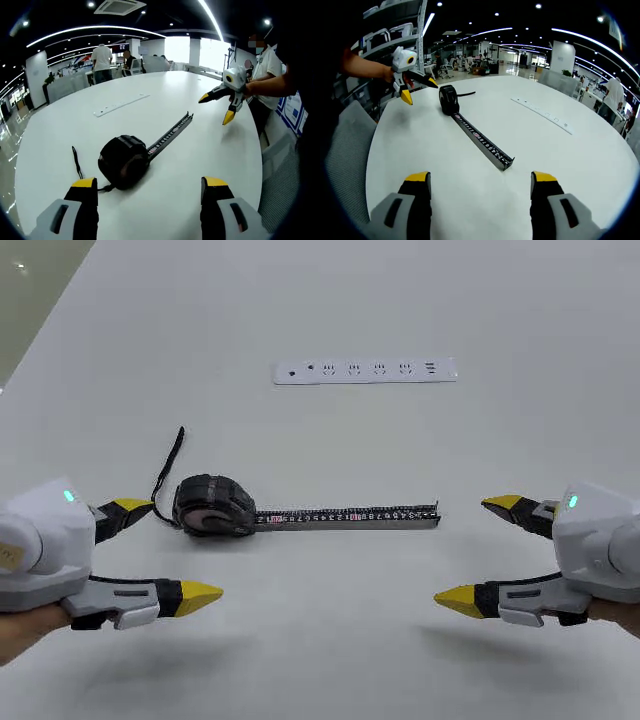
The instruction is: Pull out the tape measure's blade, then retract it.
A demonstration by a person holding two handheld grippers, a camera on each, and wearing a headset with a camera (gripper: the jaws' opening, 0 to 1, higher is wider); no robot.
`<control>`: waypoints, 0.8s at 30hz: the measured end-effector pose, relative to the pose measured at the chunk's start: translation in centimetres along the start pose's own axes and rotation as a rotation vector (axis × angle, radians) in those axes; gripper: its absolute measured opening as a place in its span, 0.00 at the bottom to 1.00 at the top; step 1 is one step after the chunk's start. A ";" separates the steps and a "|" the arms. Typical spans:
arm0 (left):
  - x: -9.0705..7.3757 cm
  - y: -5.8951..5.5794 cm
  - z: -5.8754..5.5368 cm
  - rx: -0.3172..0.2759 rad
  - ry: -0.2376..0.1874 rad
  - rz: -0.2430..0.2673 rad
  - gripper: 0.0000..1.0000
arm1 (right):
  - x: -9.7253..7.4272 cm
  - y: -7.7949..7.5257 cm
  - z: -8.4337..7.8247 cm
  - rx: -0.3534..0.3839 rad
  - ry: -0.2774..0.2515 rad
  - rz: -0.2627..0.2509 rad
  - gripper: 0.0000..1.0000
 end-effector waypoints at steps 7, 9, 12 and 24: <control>-1.0 -1.3 -0.1 -0.066 -0.059 0.083 0.91 | -0.4 1.3 0.2 0.047 -0.033 -0.045 0.87; -1.1 -1.7 -0.1 -0.063 -0.063 0.104 0.91 | -0.3 1.7 0.1 0.060 -0.037 -0.054 0.89; -1.3 -2.0 0.0 -0.085 -0.081 0.129 0.94 | -0.4 2.2 0.2 0.066 -0.042 -0.067 0.90; -1.2 -3.9 0.1 -0.146 -0.136 0.188 1.00 | -0.2 3.8 0.6 0.124 -0.065 -0.106 0.96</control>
Point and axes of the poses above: the centre of the closed fingertips' face, and the gripper's own axes: x roughly forward along the fingers, y roughly to its left, z roughly out of its top, the point moved 9 cm from there along -x, roughly backward along the fingers, and after that the axes turned 4 degrees about -y, right-handed, at the moved point
